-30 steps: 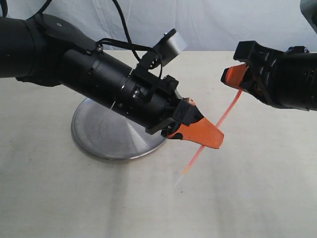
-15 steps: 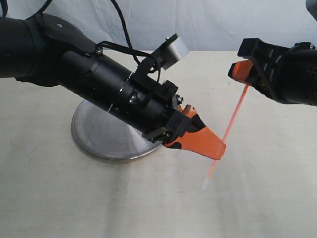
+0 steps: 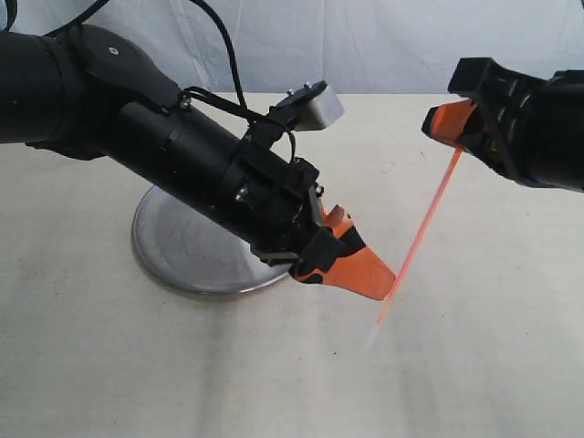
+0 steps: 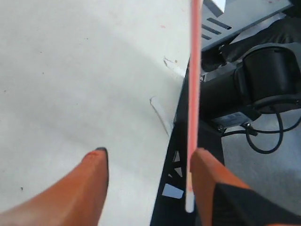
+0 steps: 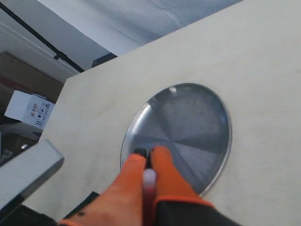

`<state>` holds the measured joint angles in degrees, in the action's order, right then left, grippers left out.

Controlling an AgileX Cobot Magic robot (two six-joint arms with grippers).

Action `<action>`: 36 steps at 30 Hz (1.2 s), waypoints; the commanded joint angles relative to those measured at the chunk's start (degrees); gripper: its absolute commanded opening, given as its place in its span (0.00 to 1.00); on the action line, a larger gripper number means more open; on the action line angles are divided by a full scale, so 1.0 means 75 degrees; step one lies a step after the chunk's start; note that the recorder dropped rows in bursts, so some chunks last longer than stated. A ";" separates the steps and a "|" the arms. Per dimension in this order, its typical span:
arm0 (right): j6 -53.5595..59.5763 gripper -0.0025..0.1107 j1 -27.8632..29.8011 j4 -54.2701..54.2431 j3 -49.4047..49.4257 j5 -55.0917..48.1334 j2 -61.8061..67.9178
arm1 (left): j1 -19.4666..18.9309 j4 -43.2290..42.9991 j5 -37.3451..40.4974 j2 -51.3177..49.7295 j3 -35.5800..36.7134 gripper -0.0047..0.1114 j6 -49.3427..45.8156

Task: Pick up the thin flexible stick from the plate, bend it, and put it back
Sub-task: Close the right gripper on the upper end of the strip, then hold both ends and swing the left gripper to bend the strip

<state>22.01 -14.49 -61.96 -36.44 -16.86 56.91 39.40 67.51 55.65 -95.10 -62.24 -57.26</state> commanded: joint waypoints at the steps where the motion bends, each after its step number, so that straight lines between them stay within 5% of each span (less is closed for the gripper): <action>1: 0.0065 0.02 0.0027 0.0004 -0.0084 0.0074 -0.0370 | 0.0026 0.0352 -0.0056 0.0061 -0.0006 0.51 0.0038; 10: 0.0065 0.02 0.0027 0.0399 -0.0141 -0.0215 -0.0383 | 0.0026 0.1568 0.0963 0.0061 -0.0006 0.51 -0.0033; 27: 0.0065 0.02 0.0027 -0.0582 -0.0141 0.0081 -0.0383 | 0.0387 0.1449 0.0631 0.0061 -0.0006 0.50 -0.0072; 29: 0.0065 0.02 0.0027 -0.0510 -0.0141 0.0081 -0.0383 | 0.0481 0.1449 0.0509 0.0061 -0.0006 0.44 -0.0235; 34: 0.0065 0.02 0.0027 -0.0457 -0.0141 0.0066 -0.0489 | 0.0467 0.1140 0.0481 0.0061 -0.0006 0.04 -0.0343; 36: 0.0065 0.02 0.0027 -0.0457 -0.0141 -0.0037 -0.0626 | 0.0467 0.0919 0.0309 0.0061 -0.0006 0.04 -0.0387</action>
<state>22.12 -14.49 -65.54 -37.17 -16.95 53.66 42.76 76.35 59.27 -95.00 -62.24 -59.47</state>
